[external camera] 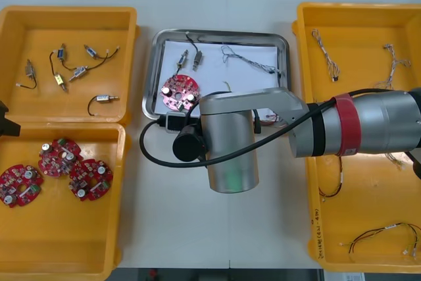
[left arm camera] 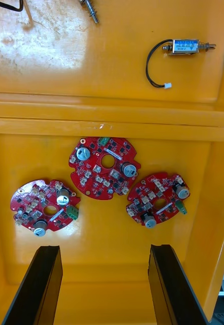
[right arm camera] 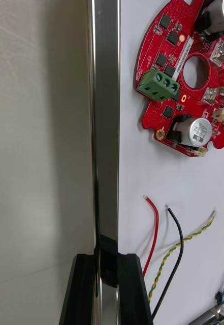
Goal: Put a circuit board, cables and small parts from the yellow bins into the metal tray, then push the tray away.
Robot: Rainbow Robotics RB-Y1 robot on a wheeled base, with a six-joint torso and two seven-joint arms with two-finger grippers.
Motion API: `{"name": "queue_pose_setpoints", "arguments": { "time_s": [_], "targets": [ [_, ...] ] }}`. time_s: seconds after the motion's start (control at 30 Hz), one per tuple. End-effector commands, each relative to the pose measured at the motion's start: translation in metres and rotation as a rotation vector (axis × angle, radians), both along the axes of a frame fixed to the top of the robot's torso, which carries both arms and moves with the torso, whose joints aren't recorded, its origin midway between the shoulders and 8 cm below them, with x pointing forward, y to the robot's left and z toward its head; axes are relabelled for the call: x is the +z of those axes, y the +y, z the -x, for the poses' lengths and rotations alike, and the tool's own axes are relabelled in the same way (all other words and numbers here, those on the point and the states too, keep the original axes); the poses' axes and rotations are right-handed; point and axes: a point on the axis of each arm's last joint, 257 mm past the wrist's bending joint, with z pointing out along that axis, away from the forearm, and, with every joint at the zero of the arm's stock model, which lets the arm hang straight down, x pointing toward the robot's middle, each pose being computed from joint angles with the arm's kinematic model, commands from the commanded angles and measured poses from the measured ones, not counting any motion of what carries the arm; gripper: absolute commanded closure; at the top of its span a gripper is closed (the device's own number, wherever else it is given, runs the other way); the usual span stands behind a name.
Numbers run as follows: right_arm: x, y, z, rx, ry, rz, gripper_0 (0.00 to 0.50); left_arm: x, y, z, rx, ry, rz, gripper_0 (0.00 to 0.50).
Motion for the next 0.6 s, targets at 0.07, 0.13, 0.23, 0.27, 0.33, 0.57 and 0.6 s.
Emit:
{"name": "queue_pose_setpoints", "arguments": {
  "time_s": [0.07, 0.13, 0.23, 0.27, 0.33, 0.57, 0.6],
  "targets": [
    [0.029, 0.000, -0.023, 0.012, -0.073, 0.006, 0.500, 0.008, 0.007, 0.004, -0.088, -0.017, -0.074, 0.000],
    [0.031, 0.002, -0.026, 0.018, -0.079, 0.004, 0.500, 0.008, 0.007, 0.004, -0.088, -0.017, -0.074, 0.000],
    [0.034, 0.003, -0.029, 0.032, -0.093, 0.007, 0.500, 0.008, 0.007, 0.004, -0.088, -0.017, -0.074, 0.000],
    [0.035, 0.004, -0.030, 0.037, -0.098, 0.007, 0.500, 0.008, 0.007, 0.004, -0.088, -0.017, -0.074, 0.000],
    [0.036, 0.005, -0.032, 0.047, -0.107, 0.009, 0.500, 0.008, 0.007, 0.004, -0.088, -0.017, -0.074, 0.000],
    [0.041, 0.018, -0.043, 0.115, -0.121, -0.040, 0.500, 0.008, 0.007, 0.004, -0.088, -0.017, -0.074, 0.000],
    [0.042, 0.019, -0.043, 0.121, -0.127, -0.038, 0.500, 0.008, 0.007, 0.004, -0.088, -0.017, -0.074, 0.000]
  ]
}}
